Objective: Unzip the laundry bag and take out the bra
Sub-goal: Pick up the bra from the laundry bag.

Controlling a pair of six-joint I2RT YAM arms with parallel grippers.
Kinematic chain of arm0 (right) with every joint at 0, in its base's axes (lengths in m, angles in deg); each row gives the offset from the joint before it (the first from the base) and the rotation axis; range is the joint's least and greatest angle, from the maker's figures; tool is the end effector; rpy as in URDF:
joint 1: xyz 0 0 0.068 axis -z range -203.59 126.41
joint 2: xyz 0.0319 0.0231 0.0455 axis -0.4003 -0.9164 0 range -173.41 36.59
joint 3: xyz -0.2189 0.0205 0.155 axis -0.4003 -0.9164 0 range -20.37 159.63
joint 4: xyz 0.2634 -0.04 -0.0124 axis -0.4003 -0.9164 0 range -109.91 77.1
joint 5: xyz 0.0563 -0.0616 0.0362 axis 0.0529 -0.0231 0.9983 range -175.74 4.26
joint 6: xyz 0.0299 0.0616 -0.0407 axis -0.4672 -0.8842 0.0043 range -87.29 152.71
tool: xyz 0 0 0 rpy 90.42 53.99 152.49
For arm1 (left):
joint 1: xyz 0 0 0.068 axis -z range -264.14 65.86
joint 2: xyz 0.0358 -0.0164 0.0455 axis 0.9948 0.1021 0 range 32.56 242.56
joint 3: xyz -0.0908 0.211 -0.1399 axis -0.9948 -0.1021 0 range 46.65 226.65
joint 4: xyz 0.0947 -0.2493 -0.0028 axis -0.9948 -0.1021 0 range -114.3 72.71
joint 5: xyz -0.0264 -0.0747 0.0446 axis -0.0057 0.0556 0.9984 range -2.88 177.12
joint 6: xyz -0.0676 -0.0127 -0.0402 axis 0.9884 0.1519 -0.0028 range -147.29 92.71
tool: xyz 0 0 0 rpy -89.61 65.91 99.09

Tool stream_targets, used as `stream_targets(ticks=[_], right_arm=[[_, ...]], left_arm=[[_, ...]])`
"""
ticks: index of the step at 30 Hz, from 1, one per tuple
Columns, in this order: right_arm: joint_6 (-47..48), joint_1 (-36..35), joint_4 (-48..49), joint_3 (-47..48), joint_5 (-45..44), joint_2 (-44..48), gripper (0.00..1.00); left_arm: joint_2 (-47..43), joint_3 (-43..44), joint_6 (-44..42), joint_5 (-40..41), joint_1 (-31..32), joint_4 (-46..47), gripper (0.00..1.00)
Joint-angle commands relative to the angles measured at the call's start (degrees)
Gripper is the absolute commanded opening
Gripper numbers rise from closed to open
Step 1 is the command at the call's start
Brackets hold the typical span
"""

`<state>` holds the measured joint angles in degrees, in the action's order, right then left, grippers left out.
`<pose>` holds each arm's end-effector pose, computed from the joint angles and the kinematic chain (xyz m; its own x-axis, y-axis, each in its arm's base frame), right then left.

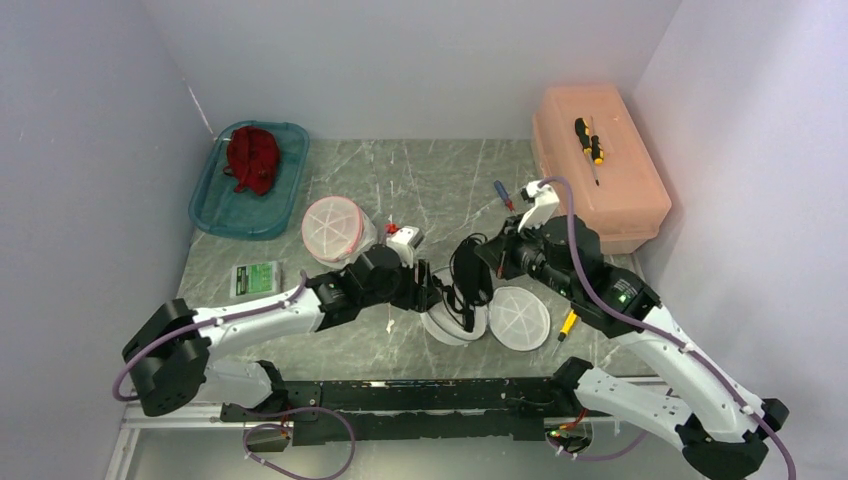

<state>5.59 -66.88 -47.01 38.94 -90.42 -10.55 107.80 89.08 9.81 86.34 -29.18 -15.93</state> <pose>0.1549 0.1382 0.3625 -0.5284 0.1265 -0.8395 -0.4352 0.8087 0.3957 0.1822 -0.2614 0.2053 -0.7368 0.0001 -0.6761 0.4776 0.7080 -0.5203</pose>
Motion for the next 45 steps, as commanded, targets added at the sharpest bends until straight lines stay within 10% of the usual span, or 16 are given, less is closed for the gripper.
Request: stream_targets(ticks=[1,11,36,45], right_arm=[[2.17,0.31,-2.44,5.89,-2.89,0.57,0.0],[-1.12,0.25,0.44,13.02,-9.0,-2.25,0.0],[-23.8,1.04,8.38,14.0,-18.92,-12.57,0.0],[-24.68,1.19,9.55,12.85,-17.09,-12.43,0.0]], left_arm=[[-4.63,3.98,0.07,0.69,0.31,-3.46,0.7],[-14.89,12.86,-3.55,9.13,0.29,-15.65,0.94],[1.45,27.25,-31.57,32.08,13.86,4.72,0.94],[3.62,27.43,-31.81,36.21,13.87,6.95,0.72]])
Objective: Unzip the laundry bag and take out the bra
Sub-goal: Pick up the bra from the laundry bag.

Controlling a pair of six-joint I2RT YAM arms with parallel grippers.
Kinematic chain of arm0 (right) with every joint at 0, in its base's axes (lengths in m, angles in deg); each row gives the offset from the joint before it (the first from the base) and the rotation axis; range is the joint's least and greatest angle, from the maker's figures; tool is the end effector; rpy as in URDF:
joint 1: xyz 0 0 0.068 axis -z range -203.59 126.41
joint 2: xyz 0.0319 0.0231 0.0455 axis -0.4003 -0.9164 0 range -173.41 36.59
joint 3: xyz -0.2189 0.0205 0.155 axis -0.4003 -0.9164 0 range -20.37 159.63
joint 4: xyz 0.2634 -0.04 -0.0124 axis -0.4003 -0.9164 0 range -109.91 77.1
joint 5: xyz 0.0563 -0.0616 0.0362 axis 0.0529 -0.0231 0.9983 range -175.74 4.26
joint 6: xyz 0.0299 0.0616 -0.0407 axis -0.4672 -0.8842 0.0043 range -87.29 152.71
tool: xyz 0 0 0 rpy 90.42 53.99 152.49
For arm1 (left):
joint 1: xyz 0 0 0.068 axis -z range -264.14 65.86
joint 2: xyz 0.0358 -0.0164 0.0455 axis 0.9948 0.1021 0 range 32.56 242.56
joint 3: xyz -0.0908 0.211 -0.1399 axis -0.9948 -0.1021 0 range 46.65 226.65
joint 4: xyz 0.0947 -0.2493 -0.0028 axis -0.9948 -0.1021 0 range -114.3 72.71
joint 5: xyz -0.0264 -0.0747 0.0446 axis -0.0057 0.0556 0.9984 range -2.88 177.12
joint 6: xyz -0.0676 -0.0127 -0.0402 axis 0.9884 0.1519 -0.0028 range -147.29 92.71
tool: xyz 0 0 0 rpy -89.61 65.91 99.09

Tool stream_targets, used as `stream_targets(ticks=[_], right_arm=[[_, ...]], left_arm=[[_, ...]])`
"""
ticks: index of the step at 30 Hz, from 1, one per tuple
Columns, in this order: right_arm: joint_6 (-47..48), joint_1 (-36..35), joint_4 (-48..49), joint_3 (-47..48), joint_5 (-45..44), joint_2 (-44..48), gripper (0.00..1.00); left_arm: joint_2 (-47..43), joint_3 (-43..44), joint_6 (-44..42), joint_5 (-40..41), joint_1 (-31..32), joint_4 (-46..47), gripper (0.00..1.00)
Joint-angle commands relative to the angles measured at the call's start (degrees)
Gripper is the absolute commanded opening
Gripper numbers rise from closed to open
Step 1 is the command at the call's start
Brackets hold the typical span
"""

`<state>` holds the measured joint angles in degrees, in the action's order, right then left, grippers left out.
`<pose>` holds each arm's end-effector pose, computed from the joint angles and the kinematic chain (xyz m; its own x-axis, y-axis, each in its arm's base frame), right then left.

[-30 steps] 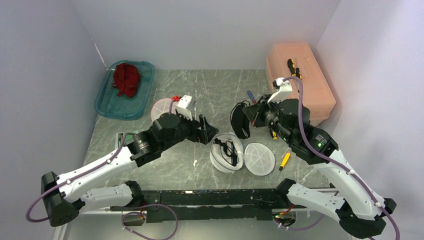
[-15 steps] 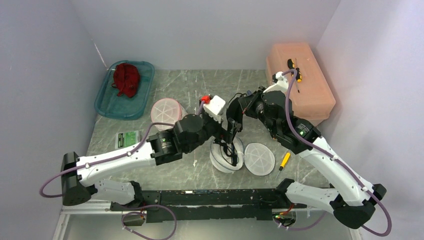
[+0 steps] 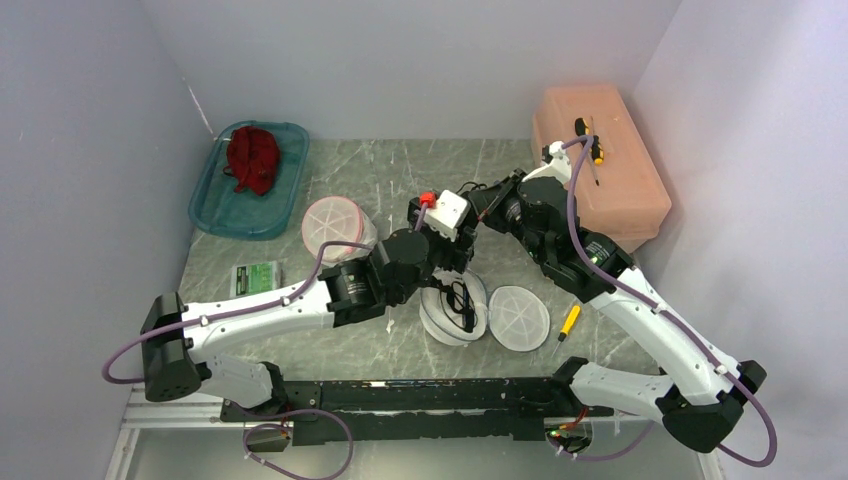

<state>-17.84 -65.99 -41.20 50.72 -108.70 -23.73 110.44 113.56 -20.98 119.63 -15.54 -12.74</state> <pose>0.2079 0.1535 0.4039 -0.4085 0.5898 -0.6966 -0.0482 0.7482 0.6617 0.1635 -0.3160 0.3643 -0.1054 0.0150 -0.9943 0.5822 0.8115 -0.0495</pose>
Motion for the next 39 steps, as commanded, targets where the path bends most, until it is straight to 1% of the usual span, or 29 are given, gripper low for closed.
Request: stream_targets(ticks=[1,3,6,7,11,15,17,18,19,21,22,23,25,26,27,29,30,31,35,37,39], right_arm=[[-1.35,0.28,3.7,1.07,1.41,0.66,0.0],[-1.5,0.27,3.88,1.09,1.83,0.55,0.0],[-1.62,0.23,4.21,1.13,2.5,0.42,0.0],[-1.66,0.24,4.23,1.22,2.6,0.39,0.0],[-1.66,0.25,4.58,1.24,3.13,0.32,0.0],[-1.6,0.24,4.86,0.93,3.58,0.53,0.0],[-1.41,0.32,5.23,0.6,3.84,0.76,0.0],[-1.3,0.3,5.44,0.48,4.07,0.87,0.0],[-1.2,0.34,5.62,0.34,4.34,0.96,0.0],[-0.86,0.34,6.06,0.13,5.22,1.15,0.0],[-0.38,0.37,6.32,0.1,5.88,1.24,0.05],[0.71,0.41,6.65,0.19,6.97,1.37,0.18],[2.13,0.48,7.18,0.3,8.36,1.78,0.48],[2.64,0.51,7.31,0.47,8.93,2.02,0.59],[3.31,0.55,7.22,0.76,9.53,2.3,0.67],[4.57,0.57,6.69,1.62,10.56,3.05,0.78],[5.29,0.56,6.31,2.17,11.15,3.42,0.9],[6.27,0.56,5.83,2.96,12.06,3.79,0.99],[13.14,0.59,-0.29,8.09,15.98,4.64,1.0],[16.65,0.64,-2.36,8.08,16.46,6.99,1.0],[20.51,0.63,-1.86,5.69,17.17,11.13,1.0]], left_arm=[[1.65,3.47,-0.88,2.77,0.22,3.24,0.69],[2.43,4.06,-0.78,2.67,0.22,2.75,0.63],[3.15,4.49,-0.58,2.96,0.23,2.66,0.6],[3.39,4.59,-0.67,2.88,0.23,2.53,0.57],[4.25,5.34,-0.24,2.94,-0.08,1.67,0.38],[4.39,5.24,0.2,2.57,-0.48,1.6,0.26],[4.26,4.96,0.32,2.76,-0.58,1.77,0.15],[4.15,4.81,0.28,2.75,-0.67,1.81,0.07],[4.09,4.66,0.36,2.92,-0.66,2.0,0.03],[3.75,4.14,0.25,2.8,-0.81,2.56,0.03],[3.53,3.87,0.14,2.63,-0.79,2.98,0.03],[3.36,3.48,0.16,2.58,-0.81,3.49,0.03],[2.82,2.96,0.79,2.66,-1.03,3.58,0.03],[2.48,2.68,1.22,2.63,-1.28,3.63,0.03],[2.2,2.39,1.59,2.57,-1.58,3.71,0.03],[1.49,1.89,2.44,2.25,-2.28,3.31,0.03],[1.14,1.84,2.76,2.24,-2.59,2.92,0.03],[0.75,1.63,2.97,2.29,-2.86,2.69,0.03],[-1.21,1.13,4.13,2.51,-4.58,0.75,0.03],[-2.85,1.07,5.65,1.03,-7.42,-1.26,0.03],[-4.61,1.57,7.87,-2.25,-10.94,-4.12,0.03]])
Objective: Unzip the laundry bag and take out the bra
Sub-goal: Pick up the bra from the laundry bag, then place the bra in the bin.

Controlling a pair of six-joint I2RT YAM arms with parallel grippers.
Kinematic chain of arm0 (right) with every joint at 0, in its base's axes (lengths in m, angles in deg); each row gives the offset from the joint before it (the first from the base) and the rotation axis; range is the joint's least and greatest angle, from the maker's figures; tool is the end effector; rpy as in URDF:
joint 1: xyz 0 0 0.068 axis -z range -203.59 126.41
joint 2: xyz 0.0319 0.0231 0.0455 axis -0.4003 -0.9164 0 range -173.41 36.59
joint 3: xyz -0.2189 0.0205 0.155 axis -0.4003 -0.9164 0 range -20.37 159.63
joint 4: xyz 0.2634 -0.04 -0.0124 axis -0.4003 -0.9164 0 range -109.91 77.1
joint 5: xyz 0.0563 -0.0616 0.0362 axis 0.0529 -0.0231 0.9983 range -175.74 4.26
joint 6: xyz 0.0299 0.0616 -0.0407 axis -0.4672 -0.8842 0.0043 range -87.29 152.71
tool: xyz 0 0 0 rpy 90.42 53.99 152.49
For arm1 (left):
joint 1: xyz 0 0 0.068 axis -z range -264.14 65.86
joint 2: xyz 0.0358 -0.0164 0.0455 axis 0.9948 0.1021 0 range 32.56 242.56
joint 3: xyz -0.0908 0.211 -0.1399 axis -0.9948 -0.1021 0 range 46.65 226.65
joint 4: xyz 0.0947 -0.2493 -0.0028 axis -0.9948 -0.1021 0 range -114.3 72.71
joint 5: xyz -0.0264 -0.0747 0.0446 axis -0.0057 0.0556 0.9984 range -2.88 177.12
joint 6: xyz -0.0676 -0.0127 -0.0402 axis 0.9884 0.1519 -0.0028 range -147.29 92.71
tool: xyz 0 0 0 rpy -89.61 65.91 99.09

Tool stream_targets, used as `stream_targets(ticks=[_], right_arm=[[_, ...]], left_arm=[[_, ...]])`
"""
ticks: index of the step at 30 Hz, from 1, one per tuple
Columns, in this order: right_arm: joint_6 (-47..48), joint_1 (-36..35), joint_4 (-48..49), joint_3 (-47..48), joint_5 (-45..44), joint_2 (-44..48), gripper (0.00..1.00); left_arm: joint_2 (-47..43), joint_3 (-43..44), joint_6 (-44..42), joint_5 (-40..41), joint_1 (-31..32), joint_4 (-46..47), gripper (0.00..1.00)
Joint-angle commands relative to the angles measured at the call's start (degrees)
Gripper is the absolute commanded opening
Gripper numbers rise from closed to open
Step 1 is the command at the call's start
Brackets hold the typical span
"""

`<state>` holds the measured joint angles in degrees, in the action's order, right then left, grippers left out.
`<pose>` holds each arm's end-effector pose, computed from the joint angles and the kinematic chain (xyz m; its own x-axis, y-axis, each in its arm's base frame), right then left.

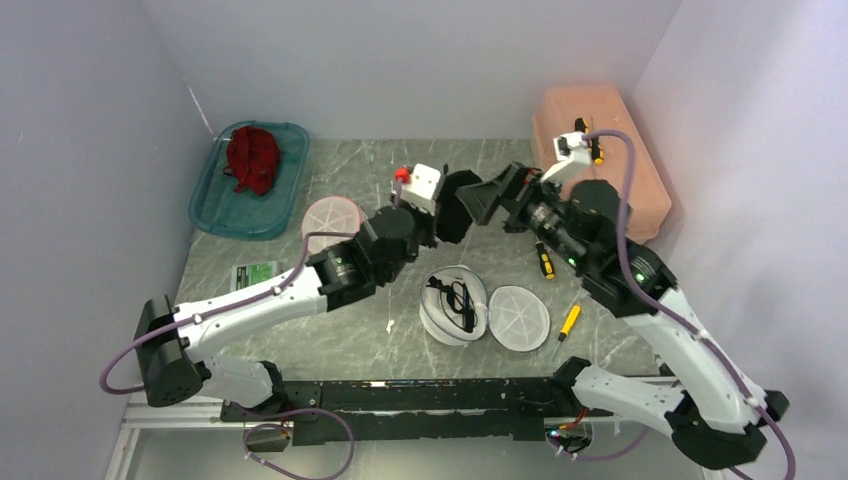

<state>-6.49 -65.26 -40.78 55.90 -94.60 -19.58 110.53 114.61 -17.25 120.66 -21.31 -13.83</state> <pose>0.1792 0.1453 0.4529 -0.4213 0.4610 -0.7810 -0.3568 0.7075 0.6101 0.1951 -0.2970 0.3685 -0.1369 -0.0516 -0.9892 0.4743 0.8733 -0.1112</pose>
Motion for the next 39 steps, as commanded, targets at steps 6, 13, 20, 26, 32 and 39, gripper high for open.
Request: stream_targets(ticks=[6,13,20,26,32,39], right_arm=[[15.81,-0.08,6.61,-15.91,7.65,21.74,1.0],[8.04,-0.1,18.89,-41.48,12.17,33.49,0.97],[3.8,-0.09,23.11,-51.49,17.62,33.06,0.93],[6.16,-0.13,22.34,-53.02,17.84,35.19,0.93],[9.34,-0.08,20.32,-52.49,16.76,37.29,0.93],[9.4,-0.05,19.51,-51.16,16.06,39.63,0.93]], left_arm=[[-7.42,6.91,11.15,-12.3,-18.49,-15.94,0.03],[-4.17,15.18,21.96,-28.15,-43.39,-26.98,0.03],[-2.6,7.69,35.91,-40.14,-71.04,-19.54,0.03],[4.51,6.43,38.56,-45.21,-79.65,-12.77,0.03],[12.08,4.6,39.25,-46.95,-83.77,-9.1,0.03],[17.89,3.47,37.96,-46.03,-83.83,-9.02,0.03]])
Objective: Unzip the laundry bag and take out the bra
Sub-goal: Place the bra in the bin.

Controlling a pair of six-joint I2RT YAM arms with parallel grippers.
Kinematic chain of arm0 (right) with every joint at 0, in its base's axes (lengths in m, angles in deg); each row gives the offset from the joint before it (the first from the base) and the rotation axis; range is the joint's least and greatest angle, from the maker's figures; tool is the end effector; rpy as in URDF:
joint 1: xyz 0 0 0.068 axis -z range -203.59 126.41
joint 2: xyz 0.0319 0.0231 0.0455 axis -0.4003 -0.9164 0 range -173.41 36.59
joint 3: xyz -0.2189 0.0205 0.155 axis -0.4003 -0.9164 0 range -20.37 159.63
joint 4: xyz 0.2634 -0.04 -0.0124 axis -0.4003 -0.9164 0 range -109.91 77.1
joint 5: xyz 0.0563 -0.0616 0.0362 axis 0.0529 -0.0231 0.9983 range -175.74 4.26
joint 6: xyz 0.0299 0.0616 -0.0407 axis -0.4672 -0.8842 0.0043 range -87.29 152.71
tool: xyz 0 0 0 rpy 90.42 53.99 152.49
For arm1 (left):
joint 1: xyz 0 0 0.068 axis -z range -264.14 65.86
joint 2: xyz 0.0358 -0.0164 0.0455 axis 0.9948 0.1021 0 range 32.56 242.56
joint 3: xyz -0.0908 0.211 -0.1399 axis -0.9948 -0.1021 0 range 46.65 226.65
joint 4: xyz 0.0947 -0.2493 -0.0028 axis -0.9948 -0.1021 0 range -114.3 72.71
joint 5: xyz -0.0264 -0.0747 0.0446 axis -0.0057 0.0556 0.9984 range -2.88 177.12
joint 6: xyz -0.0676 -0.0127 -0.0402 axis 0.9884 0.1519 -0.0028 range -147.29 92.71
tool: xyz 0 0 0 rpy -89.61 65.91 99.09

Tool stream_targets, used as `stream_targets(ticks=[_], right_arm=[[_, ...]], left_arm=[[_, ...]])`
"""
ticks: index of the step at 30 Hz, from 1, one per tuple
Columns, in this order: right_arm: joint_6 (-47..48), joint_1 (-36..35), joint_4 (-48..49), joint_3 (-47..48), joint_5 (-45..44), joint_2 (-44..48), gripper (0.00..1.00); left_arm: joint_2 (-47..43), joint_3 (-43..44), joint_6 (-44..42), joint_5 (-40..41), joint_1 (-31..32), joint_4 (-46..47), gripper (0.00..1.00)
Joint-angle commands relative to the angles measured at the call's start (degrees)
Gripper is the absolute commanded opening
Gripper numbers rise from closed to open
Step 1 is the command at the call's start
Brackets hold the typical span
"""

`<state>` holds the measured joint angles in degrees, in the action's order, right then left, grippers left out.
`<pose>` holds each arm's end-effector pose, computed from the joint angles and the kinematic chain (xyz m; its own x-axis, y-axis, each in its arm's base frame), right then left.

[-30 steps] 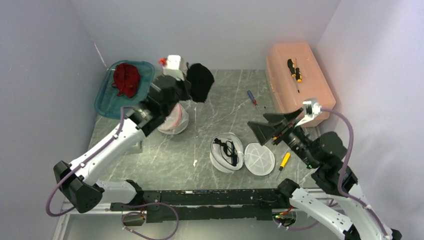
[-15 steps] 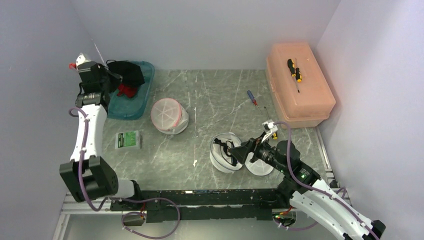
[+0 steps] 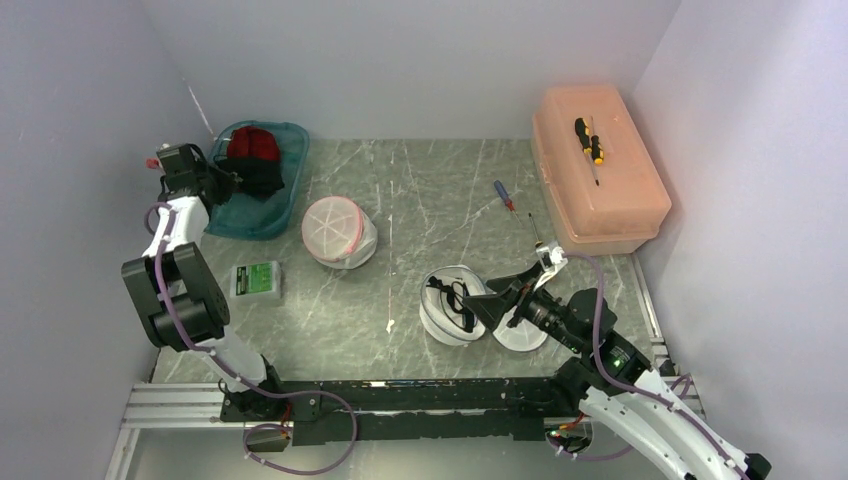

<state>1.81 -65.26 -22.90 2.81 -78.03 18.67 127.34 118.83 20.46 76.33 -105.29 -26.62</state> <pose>0.1120 0.1120 0.2646 -0.4424 0.2875 -0.8495 -0.6193 0.5871 0.5213 0.3927 0.1382 0.2570 -0.1790 -0.8489 -0.4974 -0.5037 0.5133 -0.6948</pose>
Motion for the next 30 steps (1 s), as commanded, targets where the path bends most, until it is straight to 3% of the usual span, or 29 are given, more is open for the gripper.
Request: stream_targets(ticks=[1,14,30], right_arm=[[0.96,-0.11,1.96,2.02,-0.15,1.43,0.93],[1.8,-0.11,-0.07,2.39,-1.24,1.93,0.93],[2.63,-0.13,-0.63,1.67,-2.32,1.53,0.93]], left_arm=[[1.49,-1.08,0.47,-1.78,0.14,4.26,0.03],[4.12,-6.2,0.51,5.41,0.22,1.9,0.03],[3.4,-10.02,-6.2,6.64,-1.18,8.93,0.03]])
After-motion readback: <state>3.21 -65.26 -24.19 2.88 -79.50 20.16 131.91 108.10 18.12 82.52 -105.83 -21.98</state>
